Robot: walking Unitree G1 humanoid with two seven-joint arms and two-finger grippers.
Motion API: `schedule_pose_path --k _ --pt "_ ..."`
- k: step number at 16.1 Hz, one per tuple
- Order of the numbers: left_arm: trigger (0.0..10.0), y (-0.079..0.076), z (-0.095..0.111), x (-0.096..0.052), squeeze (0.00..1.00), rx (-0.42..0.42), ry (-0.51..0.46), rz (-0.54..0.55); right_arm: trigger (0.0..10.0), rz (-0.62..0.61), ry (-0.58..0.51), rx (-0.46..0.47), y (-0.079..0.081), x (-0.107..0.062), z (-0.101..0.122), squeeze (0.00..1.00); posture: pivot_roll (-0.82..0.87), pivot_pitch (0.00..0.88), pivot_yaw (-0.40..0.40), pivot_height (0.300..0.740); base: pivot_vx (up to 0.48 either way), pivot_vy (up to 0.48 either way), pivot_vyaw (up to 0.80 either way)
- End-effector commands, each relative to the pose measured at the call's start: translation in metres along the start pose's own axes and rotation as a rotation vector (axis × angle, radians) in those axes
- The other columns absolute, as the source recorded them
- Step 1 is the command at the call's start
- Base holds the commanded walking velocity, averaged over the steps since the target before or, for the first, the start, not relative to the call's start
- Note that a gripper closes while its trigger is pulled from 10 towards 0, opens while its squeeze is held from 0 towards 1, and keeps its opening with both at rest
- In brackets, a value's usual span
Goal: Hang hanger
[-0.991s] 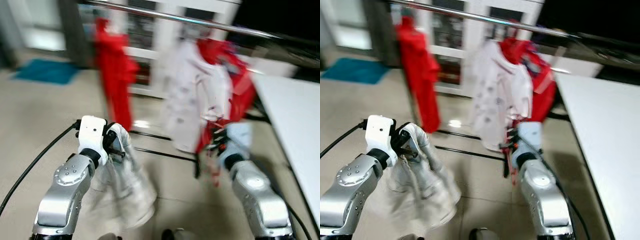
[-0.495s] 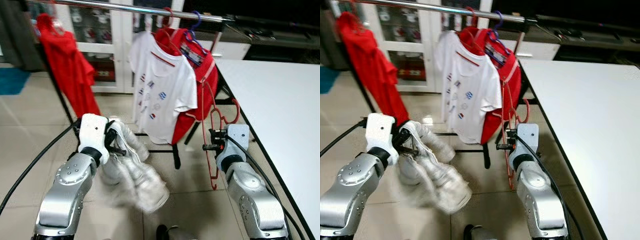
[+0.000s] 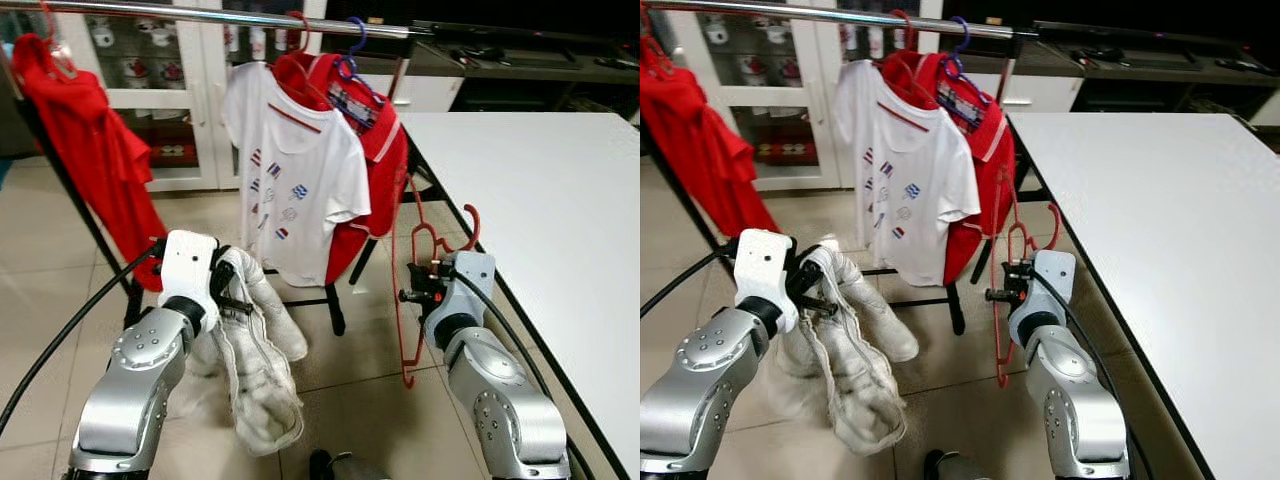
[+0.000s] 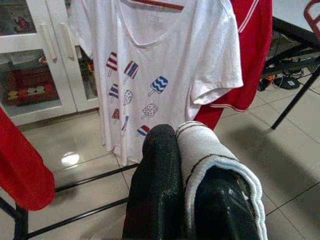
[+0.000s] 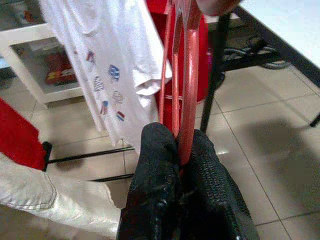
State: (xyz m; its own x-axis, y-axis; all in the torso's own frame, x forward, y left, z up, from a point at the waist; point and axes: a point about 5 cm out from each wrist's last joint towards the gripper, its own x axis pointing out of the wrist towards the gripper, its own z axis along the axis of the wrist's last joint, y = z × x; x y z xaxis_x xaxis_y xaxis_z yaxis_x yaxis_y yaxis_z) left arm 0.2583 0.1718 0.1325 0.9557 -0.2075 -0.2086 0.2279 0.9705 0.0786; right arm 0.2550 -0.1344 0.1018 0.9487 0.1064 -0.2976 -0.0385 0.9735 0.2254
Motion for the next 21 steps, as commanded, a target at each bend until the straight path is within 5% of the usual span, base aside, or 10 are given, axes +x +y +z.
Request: schedule_pose_path --k 1,3,6,13,21 --pt "10.0 -0.004 0.015 -0.001 0.00 0.011 -0.065 -0.019 10.0 -0.020 -0.014 0.007 -0.005 -0.002 0.004 0.00 0.11 0.033 -0.111 0.740 0.000 0.000 -0.80" --pt "10.0 -0.004 0.016 -0.001 0.00 0.018 -0.069 -0.023 10.0 -0.087 -0.034 -0.121 -0.013 -0.002 0.006 0.00 0.10 0.025 -0.104 0.740 0.000 0.000 -0.80" --pt "10.0 -0.005 0.019 0.002 0.00 0.033 -0.081 -0.036 10.0 -0.052 -0.122 -0.008 -0.012 -0.003 0.019 0.00 0.10 0.027 -0.092 0.740 0.000 0.000 -0.80" --pt "10.0 -0.007 0.027 0.004 0.00 0.049 -0.114 -0.059 10.0 -0.127 -0.145 0.053 -0.018 -0.004 0.015 0.00 0.11 0.033 -0.072 0.740 0.000 0.000 -0.46" --pt "10.0 -0.007 0.034 0.016 0.00 0.048 -0.128 -0.105 10.0 -0.111 -0.160 0.023 -0.013 -0.008 0.013 0.00 0.09 0.020 0.001 0.740 0.000 0.000 -0.80"
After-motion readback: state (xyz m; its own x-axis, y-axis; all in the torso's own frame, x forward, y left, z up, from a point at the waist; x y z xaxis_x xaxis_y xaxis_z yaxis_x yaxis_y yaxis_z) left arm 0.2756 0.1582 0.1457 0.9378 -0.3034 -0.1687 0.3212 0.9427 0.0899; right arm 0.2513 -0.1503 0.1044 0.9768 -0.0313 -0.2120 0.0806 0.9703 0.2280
